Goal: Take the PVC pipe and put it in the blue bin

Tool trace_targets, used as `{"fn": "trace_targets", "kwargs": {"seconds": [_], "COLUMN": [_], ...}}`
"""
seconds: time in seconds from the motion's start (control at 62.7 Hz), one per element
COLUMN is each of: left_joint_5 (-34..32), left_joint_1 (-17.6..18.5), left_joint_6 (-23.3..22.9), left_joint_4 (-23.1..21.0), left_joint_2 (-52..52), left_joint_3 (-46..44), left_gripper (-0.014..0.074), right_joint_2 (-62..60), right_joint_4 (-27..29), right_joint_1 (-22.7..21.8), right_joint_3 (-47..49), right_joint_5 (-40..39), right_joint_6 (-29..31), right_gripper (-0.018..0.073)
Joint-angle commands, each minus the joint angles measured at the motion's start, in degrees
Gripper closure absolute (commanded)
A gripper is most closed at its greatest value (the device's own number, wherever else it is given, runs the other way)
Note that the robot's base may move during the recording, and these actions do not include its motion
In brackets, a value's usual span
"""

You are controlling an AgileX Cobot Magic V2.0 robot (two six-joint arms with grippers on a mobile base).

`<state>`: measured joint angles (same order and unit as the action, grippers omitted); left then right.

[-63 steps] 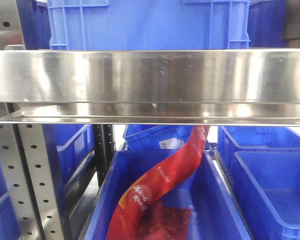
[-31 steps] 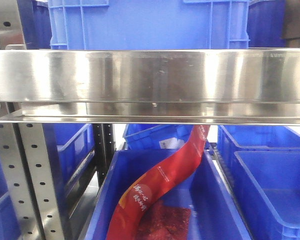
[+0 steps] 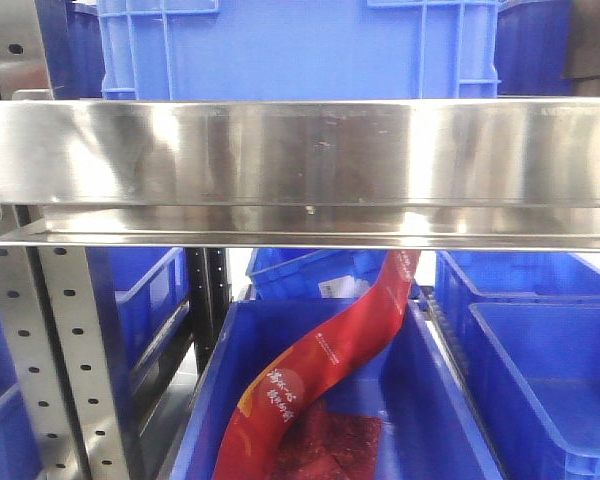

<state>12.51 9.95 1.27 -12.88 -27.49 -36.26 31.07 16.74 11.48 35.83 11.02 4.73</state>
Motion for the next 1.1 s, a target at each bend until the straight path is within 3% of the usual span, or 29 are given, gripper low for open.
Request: {"fn": "trace_targets", "kwargs": {"seconds": [0.0,0.701,0.797,1.084], "left_joint_5": [-1.22,-1.55,-1.55,-1.55], "left_joint_1": [-0.15,-0.15,-0.15,-0.15], "left_joint_6": [-0.02,-0.02,-0.02,-0.02], "left_joint_4": [-0.47,-0.47,-0.47,-0.47], "left_joint_2": [1.96,3.59,3.59,3.59], "left_joint_3": [0.2,0.2,0.2,0.2], "left_gripper": [0.0707,0.0707,0.0707,0.0707], "right_joint_2": [-1.45,-3.21,-6.47,-18.87], "right_joint_4": [-0.62,-2.07,-8.82,-8.82], "right_joint_1": [-0.45,-0.54,-3.94,-17.8], "right_joint_3": [-0.11,-2.21,-8.04,-23.43], "right_joint_5": [-0.71,-1.96,-10.42,-13.24], "right_joint_6": [0.25,0.25,0.25,0.25], "right_gripper": [0.0727,0.0727,0.0727,0.0727]}}
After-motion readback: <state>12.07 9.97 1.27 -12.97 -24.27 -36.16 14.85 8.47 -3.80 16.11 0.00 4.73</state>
